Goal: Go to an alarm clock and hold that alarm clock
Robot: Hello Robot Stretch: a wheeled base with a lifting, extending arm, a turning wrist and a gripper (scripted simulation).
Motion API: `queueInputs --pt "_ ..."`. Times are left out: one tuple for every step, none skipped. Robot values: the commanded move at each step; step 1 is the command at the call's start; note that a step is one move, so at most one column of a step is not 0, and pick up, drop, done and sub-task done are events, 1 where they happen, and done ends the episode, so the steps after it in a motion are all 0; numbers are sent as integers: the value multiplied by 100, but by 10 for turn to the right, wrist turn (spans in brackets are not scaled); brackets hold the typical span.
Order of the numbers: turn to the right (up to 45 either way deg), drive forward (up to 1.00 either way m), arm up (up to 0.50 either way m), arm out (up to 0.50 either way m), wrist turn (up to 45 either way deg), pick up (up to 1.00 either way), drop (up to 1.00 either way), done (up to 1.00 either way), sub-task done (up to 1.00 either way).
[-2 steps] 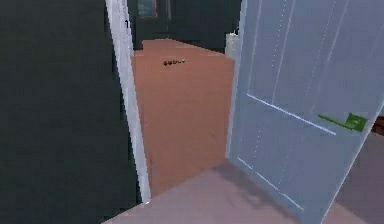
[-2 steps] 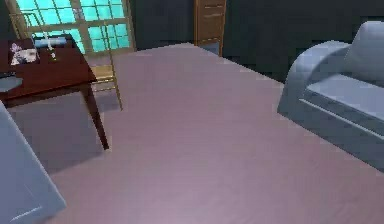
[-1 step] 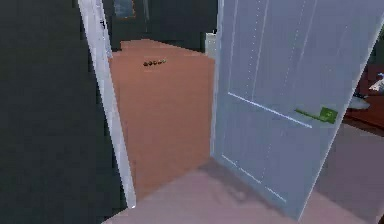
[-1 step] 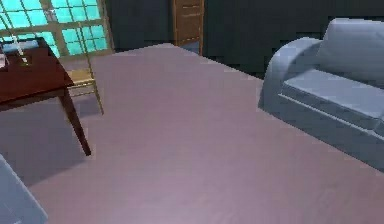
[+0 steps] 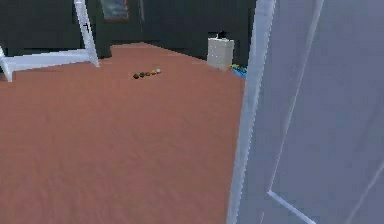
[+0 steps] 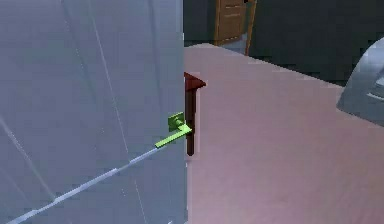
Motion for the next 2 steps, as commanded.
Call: queueInputs --pt "60 0 0 0 0 0 0 0 0" --pt "0 35 0 0 0 0 0 0 0"
